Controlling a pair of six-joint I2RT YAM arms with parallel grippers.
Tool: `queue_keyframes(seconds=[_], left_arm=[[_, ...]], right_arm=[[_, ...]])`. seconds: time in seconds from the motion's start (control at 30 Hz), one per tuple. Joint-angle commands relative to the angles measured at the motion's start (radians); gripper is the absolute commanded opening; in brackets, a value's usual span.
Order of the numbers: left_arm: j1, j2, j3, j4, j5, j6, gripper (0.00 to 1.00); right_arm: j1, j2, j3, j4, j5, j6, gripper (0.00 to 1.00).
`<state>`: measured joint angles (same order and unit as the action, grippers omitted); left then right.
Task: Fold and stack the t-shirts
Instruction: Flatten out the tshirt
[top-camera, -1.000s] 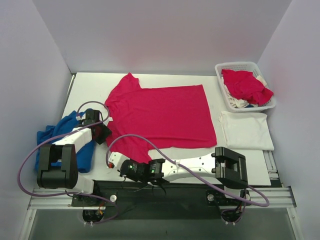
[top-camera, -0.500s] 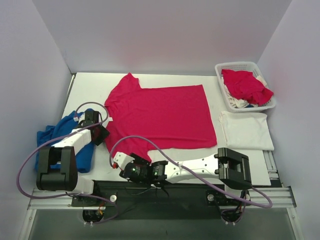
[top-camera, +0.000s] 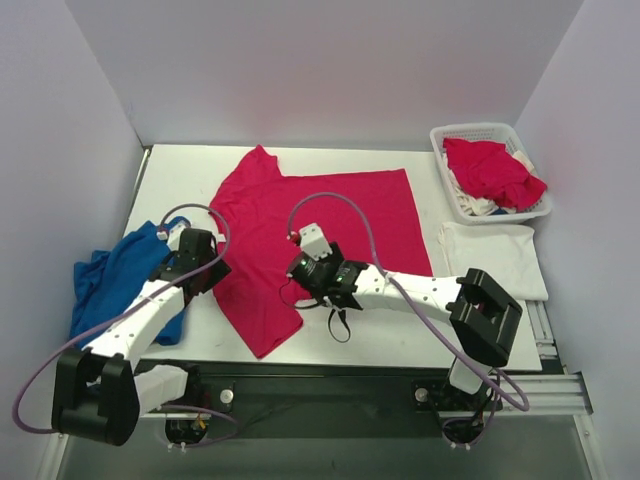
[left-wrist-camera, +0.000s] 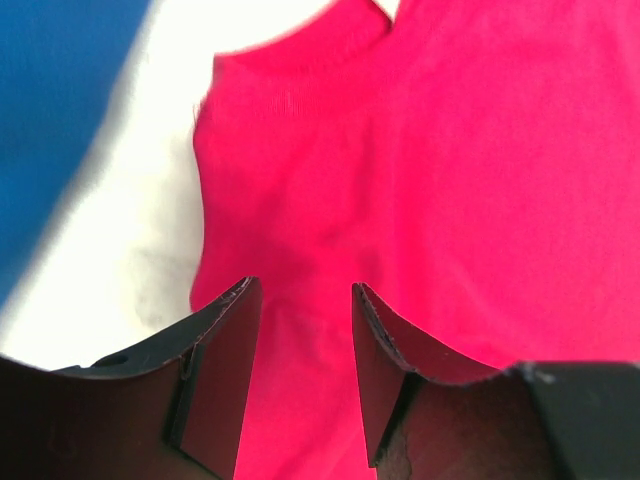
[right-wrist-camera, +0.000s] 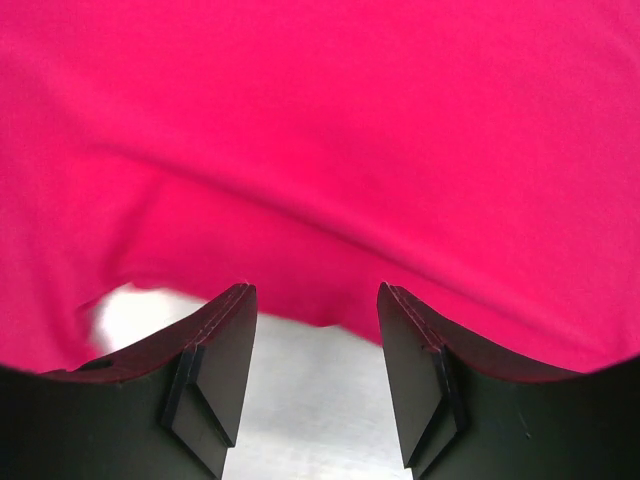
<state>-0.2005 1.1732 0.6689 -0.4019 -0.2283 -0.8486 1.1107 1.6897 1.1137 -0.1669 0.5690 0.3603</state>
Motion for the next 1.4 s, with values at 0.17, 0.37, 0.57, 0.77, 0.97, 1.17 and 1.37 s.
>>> queue_keyframes(seconds=[0.17, 0.37, 0.57, 0.77, 0.97, 1.17, 1.37], left_arm=[[-0.195, -0.168, -0.112, -0.143, -0.026, -0.159, 0.50], [-0.437, -0.185, -0.114, -0.256, -0.078, -0.357, 0.54], [-0.631, -0.165, -0.085, -0.402, -0.163, -0.622, 0.59], [-0.789, -0.132, -0.046, -0.563, -0.212, -0.838, 0.60], [-0.863, -0.109, -0.041, -0.606, -0.197, -0.931, 0.59], [-0.901, -0.119, -0.089, -0.559, -0.167, -0.974, 0.53], [-0.901, -0.103, -0.097, -0.542, -0.152, -0.971, 0.49]], right_arm=[[-0.216, -0.048, 0.046, -0.167, -0.021, 0.193, 0.52], [-0.288, -0.053, 0.034, -0.171, -0.083, 0.215, 0.51], [-0.319, -0.048, 0.011, -0.169, -0.109, 0.235, 0.51], [-0.338, -0.051, -0.006, -0.163, -0.135, 0.244, 0.50], [-0.347, -0.047, -0.029, -0.160, -0.150, 0.255, 0.49], [-0.354, -0.041, -0.037, -0.160, -0.162, 0.255, 0.49], [-0.357, -0.044, -0.040, -0.160, -0.166, 0.264, 0.47]])
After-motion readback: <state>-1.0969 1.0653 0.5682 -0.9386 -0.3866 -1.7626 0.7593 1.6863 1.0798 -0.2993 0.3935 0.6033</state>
